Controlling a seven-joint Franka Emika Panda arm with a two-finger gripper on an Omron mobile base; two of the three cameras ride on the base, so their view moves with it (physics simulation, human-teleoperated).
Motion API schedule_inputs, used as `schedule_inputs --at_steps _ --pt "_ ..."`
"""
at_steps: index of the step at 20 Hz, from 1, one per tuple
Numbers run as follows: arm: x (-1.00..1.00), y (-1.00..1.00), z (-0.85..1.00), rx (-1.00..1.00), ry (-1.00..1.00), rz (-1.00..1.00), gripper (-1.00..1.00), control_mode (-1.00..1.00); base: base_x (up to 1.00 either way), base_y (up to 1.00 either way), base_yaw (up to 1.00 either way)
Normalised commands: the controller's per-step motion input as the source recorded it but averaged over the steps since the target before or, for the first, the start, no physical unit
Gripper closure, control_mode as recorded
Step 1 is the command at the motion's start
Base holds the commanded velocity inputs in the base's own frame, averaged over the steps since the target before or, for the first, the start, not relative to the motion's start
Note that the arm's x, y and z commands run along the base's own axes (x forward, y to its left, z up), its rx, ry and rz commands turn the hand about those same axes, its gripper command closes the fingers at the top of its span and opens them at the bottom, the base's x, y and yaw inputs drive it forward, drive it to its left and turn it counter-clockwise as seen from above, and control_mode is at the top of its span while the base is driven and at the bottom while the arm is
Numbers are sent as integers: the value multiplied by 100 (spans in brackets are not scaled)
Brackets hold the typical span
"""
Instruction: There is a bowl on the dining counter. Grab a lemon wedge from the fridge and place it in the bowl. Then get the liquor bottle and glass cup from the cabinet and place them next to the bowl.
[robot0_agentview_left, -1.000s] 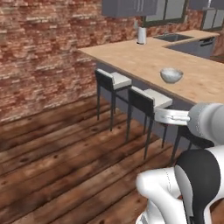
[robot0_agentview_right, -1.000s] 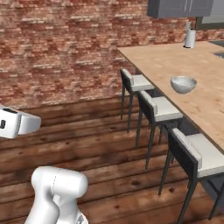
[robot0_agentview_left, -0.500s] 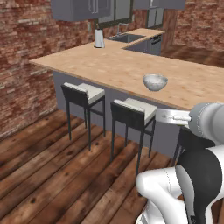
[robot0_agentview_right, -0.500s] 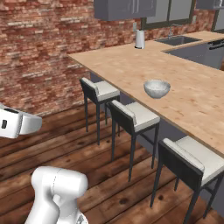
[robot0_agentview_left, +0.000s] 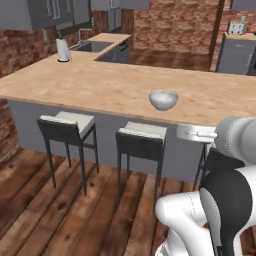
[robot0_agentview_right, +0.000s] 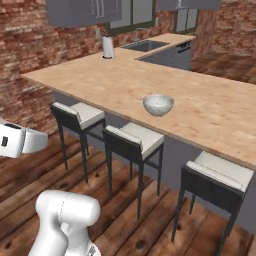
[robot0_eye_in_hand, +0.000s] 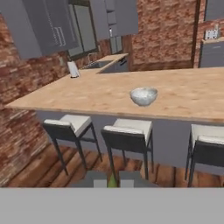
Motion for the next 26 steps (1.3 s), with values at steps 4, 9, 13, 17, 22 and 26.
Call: schedule_inputs --at_steps 4,9,13,17,22,26 --pt "0 0 0 0 0 0 100 100 65 49 -57" --pt "0 0 0 0 0 0 100 100 73 42 -53" --pt "0 0 0 0 0 0 100 100 74 58 -40" --pt "0 0 0 0 0 0 100 100 82 62 -21" --pt "0 0 0 0 0 0 100 100 96 45 -8" --pt "100 6 0 0 23 -2 100 -100 0 0 0"
